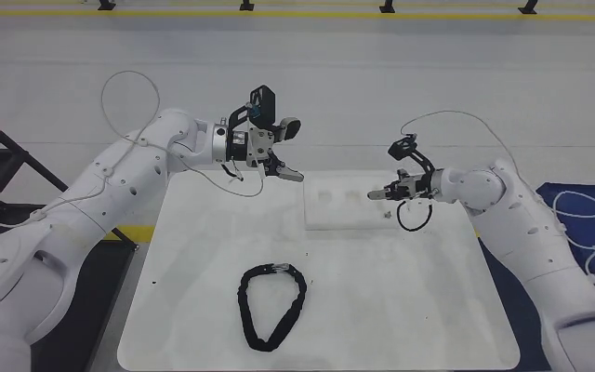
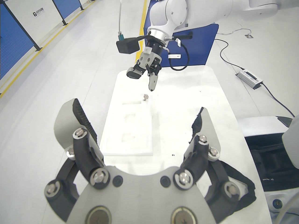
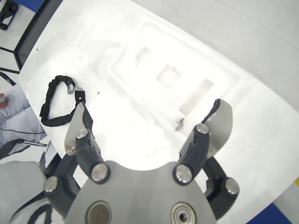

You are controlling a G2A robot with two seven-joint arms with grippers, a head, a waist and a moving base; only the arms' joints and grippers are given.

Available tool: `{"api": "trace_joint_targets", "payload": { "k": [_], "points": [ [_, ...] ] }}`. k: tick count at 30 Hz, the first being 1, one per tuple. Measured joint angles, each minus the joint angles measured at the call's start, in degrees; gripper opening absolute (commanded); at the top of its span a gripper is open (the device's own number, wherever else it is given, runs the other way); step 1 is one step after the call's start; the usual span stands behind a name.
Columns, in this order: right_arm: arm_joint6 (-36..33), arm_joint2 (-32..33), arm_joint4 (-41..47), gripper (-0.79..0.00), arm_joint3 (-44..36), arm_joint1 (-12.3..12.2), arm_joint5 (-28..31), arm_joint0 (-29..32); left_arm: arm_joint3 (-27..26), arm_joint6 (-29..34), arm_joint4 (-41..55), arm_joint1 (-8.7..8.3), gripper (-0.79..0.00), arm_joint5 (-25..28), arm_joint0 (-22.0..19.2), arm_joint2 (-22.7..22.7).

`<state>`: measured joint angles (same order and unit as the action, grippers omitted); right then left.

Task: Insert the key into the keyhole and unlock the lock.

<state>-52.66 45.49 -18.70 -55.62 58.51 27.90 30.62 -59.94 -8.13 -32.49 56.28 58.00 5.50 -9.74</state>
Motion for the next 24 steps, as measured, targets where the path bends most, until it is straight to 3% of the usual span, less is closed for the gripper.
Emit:
{"api": "trace_joint_targets", "payload": {
  "k": [10, 24],
  "points": [
    [-2.76, -5.75, -0.16, 0.0, 6.67, 3.87, -10.72, -1.76, 0.0, 0.0, 0.0, 0.0, 0.0, 0.0, 0.0, 0.0],
    [-5.39, -8.38, 1.57, 0.0, 12.66, 7.03, -14.17, -3.18, 0.0, 0.0, 0.0, 0.0, 0.0, 0.0, 0.0, 0.0]
  ]
}}
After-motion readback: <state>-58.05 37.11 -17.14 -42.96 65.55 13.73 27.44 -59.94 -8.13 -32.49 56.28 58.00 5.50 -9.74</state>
